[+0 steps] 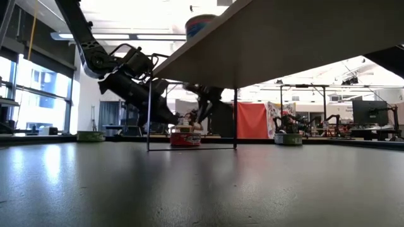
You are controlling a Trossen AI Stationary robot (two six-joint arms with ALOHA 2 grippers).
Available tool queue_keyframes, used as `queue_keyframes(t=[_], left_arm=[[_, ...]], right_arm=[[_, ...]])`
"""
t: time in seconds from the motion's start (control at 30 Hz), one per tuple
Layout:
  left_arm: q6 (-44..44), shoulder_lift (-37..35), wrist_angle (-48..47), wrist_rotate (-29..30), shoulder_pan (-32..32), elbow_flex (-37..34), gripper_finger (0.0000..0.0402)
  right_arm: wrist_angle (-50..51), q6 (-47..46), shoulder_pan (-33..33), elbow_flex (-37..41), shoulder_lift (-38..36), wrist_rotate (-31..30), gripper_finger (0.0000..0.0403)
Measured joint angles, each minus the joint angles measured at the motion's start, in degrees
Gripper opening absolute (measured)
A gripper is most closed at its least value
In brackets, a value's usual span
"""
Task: Stack canned seafood by type on shelf
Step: Stack the red tuna can on top of the red tuna can on the shelf
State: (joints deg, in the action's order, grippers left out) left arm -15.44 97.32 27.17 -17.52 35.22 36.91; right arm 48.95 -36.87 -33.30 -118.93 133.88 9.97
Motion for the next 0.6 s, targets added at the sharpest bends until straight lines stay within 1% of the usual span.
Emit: queue_keyframes(t=[0.1, 0.23, 0.3, 0.43, 0.6], left_arm=[[1.08, 0.00, -1.30, 0.29, 0.00, 0.00, 0.0000], [1.68, 0.00, -1.37, 0.88, 0.00, 0.00, 0.0000], [1.84, 0.05, -1.08, 1.36, 0.00, 0.00, 0.0000], [2.66, 0.92, -0.59, 1.51, 0.00, 0.07, 0.0000], [2.66, 2.46, -0.62, 1.48, 0.00, 0.07, 0.0000]], right_arm=[[2.84, 2.76, -0.07, 0.15, 0.02, 0.61, 0.0000], [5.27, 3.95, 0.77, 0.12, -0.06, -1.48, 0.0000], [5.39, 3.91, 1.06, 0.12, -0.03, -1.37, 0.0000], [2.65, 3.97, 1.17, 0.15, 1.29, 2.95, 0.0000], [-2.50, 1.43, 1.41, 0.14, 1.35, 4.53, 0.0000]])
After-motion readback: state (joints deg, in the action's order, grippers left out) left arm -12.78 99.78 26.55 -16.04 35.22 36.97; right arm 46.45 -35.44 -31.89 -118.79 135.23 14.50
